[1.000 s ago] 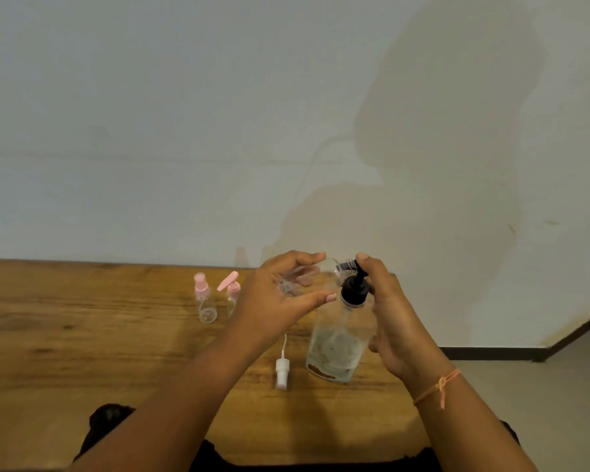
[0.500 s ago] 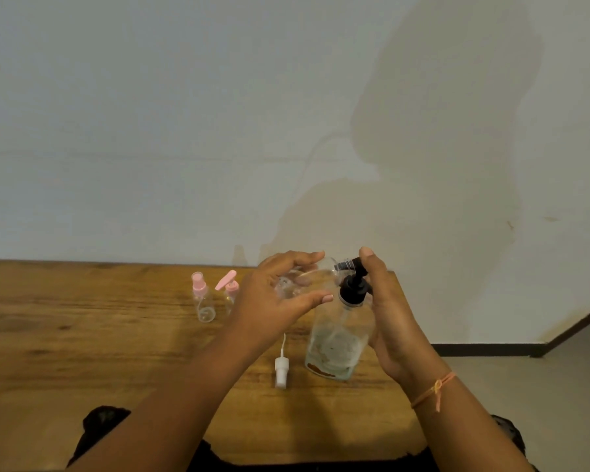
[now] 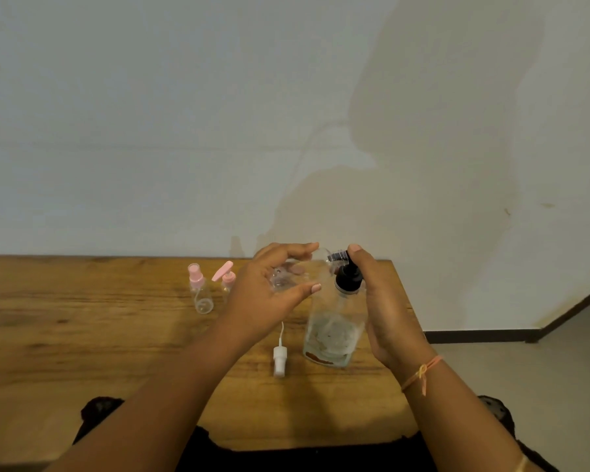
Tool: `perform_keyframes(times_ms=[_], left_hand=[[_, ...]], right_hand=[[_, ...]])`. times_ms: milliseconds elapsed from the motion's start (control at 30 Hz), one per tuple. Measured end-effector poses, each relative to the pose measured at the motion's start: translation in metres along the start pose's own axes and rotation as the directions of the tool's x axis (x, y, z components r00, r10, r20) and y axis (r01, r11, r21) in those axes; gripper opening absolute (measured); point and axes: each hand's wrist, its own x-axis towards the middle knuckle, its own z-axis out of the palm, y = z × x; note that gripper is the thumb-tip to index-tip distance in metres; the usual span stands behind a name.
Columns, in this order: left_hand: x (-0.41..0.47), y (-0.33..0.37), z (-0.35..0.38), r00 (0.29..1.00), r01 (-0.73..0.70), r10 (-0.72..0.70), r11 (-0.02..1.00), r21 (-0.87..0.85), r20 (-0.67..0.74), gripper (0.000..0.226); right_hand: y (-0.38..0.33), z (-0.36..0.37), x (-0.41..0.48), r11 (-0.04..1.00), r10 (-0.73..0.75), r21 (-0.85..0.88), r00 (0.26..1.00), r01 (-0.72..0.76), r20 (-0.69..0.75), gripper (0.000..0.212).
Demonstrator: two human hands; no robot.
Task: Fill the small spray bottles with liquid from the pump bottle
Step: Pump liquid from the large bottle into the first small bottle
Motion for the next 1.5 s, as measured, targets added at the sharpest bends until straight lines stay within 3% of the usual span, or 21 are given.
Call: perform_keyframes(times_ms=[200,367,500,667,867,1067,1267,1500], left_hand=[[0.0011,0.0042,0.0020,1.000,0.010,-0.012,0.996,-0.094,-0.018,0.046],[-0.0005,0.0032,0.0017,1.000,0.027,-0.027,0.996,-0.082,-0.006,0.046],[-0.0006,-0.0003,0.0013,0.999,0.045,-0.044,0.997,-0.063,0.006,0.047],[-0.0002,0.0010,0.0020,0.999,0.026,-0.028,0.997,-0.071,-0.023,0.045],[0.0004,0.0019,0.0024,0.999,0.005,-0.007,0.998,-0.059,-0.042,0.046],[0.0005,-0.0005,0.0021,0.999,0.028,-0.029,0.998,-0.050,-0.013,0.041],[0.0001,-0.0016,0.0027,0.999,0.040,-0.040,0.999,-0.030,-0.009,0.041],[0.0002,0.0003,0.0020,0.999,-0.002,0.001,1.000,-0.018,-0.041,0.045]], right_hand=[[-0.0036,0.0007,-0.0007,1.000,0.015,-0.017,0.998,-0.014,0.062,0.071],[-0.0032,-0.0013,0.0012,1.000,0.021,-0.011,0.999,-0.021,0.041,0.041],[-0.0025,-0.0022,0.0024,1.000,0.007,-0.013,1.000,-0.006,0.022,0.031],[-0.0023,0.0004,-0.0004,0.998,0.001,-0.068,1.000,0.000,0.012,0.039],[-0.0059,-0.0024,0.0002,0.999,0.010,-0.053,0.999,-0.007,0.052,0.066],[-0.0021,-0.0026,0.0016,0.998,0.018,-0.053,1.000,-0.017,0.025,0.042],[-0.0027,-0.0004,-0.0016,0.996,-0.005,-0.086,1.000,0.006,0.018,0.035],[-0.0067,0.0025,-0.0069,0.992,-0.016,-0.121,0.998,0.024,0.063,0.054]])
